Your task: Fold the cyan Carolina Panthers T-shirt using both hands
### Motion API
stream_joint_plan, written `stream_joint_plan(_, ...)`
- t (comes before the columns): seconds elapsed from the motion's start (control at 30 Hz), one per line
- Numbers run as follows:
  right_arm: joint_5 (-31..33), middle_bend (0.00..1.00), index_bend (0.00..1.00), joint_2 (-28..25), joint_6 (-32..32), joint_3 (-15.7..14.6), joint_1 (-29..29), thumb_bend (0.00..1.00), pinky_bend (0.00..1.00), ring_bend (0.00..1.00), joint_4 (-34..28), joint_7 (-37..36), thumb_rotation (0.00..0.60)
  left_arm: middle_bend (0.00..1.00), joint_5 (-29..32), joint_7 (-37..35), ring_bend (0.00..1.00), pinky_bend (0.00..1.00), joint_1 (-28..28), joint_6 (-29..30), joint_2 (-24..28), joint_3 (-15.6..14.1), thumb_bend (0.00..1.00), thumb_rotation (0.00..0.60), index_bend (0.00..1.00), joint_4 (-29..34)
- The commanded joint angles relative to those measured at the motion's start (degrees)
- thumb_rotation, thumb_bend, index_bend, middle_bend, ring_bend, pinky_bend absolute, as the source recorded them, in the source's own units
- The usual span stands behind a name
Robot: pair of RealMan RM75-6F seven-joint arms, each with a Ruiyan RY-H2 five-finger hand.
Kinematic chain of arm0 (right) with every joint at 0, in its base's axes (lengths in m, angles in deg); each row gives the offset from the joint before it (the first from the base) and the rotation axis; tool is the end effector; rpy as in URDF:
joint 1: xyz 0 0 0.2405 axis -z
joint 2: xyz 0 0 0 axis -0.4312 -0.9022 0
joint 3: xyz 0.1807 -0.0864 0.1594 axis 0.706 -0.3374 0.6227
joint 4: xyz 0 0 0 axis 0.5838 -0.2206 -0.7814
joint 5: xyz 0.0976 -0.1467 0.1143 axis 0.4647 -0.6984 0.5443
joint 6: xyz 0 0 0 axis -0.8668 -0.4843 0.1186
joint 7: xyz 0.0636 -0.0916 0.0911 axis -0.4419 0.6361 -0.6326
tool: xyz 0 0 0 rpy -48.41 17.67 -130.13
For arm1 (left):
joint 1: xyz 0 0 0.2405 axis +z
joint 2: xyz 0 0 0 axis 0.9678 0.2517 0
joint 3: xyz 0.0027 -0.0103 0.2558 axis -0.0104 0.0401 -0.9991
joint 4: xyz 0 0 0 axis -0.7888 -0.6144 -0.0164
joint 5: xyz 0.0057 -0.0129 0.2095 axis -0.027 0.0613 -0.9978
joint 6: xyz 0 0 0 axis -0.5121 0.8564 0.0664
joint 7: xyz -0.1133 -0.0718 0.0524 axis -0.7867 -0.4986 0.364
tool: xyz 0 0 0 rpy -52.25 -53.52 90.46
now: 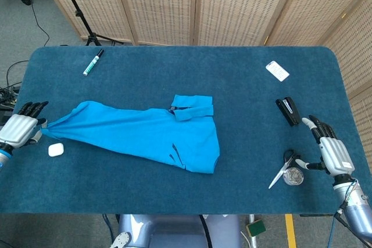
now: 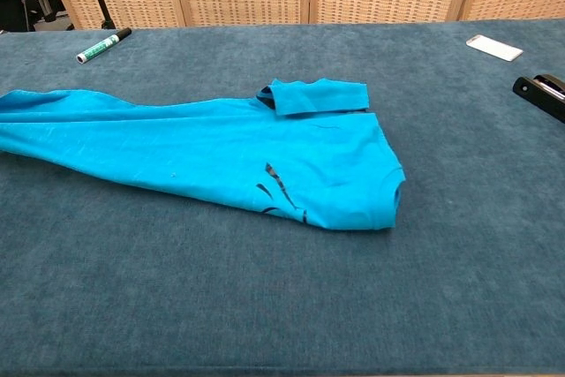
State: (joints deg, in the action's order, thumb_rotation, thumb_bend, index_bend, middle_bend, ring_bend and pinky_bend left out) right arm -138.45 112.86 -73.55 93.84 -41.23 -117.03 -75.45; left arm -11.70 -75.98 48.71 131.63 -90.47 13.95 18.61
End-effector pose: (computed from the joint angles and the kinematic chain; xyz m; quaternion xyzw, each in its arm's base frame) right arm -0.3052 -0.2526 0.1544 0.5675 -0.5078 0.4175 0.4958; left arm -0.4129 0.3331 0.1476 -0.7431 -0.3353 -0.2431 0.5256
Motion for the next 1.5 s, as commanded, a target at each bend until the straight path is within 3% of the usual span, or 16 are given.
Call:
stream_joint_plan(0.03, 0.0, 0.0, 0.0, 0.02, 0.04, 0.0, -0.03, 0.0, 0.0, 0.0, 0.01, 0.02, 0.6, 0.0, 1.17, -0.69, 0.0, 0.0, 0.56, -2.2, -0.08, 0.79, 0.59, 0.6, 0.73, -1.77)
stream_joint_plan(0.47, 0.24, 0.0, 0.0, 0.32, 0.51, -0.09, -0.25, 0.0, 0.0, 0.0, 0.21, 0.49, 0.6, 0.0, 5.1, -1.07, 0.0, 0.0, 0.56, -17.83, -1.9, 3.69, 0.59, 0.6, 0.73, -8.73)
stream_joint_plan(0.67, 0.33, 0.0, 0.0, 0.31, 0.66, -0.07, -0.31, 0.0, 0.0, 0.0, 0.3, 0.41, 0.6, 0.0, 5.75, -2.39, 0.0, 0.0, 0.16, -17.21, -1.88, 4.71, 0.59, 0.6, 0.73, -8.42)
stream_joint_plan(0.9, -0.05, 0.0, 0.0, -0.02, 0.27, -0.09, -0.15, 0.0, 0.0, 0.0, -0.11, -0.03, 0.6, 0.0, 6.17, -7.5, 0.0, 0.0, -0.59, -6.5, -0.96, 6.55, 0.59, 0.6, 0.73, -5.12)
stream_joint_plan(1.1, -0.54, 0.0, 0.0, -0.44, -0.21, -0.12, 0.07, 0.0, 0.0, 0.0, -0.48, -0.73, 0.6, 0.0, 4.34, -10.38, 0.0, 0.0, -1.31, 9.34, 0.92, 7.31, 0.6, 0.6, 0.73, 1.68)
stream_joint_plan(1.23, -0.94, 0.0, 0.0, -0.81, -0.61, -0.12, 0.24, 0.0, 0.0, 0.0, -0.75, -1.37, 0.6, 0.0, 1.88, -8.49, 0.0, 0.0, -1.89, 17.69, 2.85, 6.89, 0.6, 0.6, 0.73, 8.43)
stream_joint_plan(1.5, -1.56, 0.0, 0.0, -1.4, -1.09, -0.21, 0.46, 0.0, 0.0, 0.0, -1.15, -2.35, 0.6, 0.0, -3.71, 0.44, 0.0, 0.0, -3.91, 25.44, 7.27, 5.52, 0.6, 0.6, 0.73, 25.99)
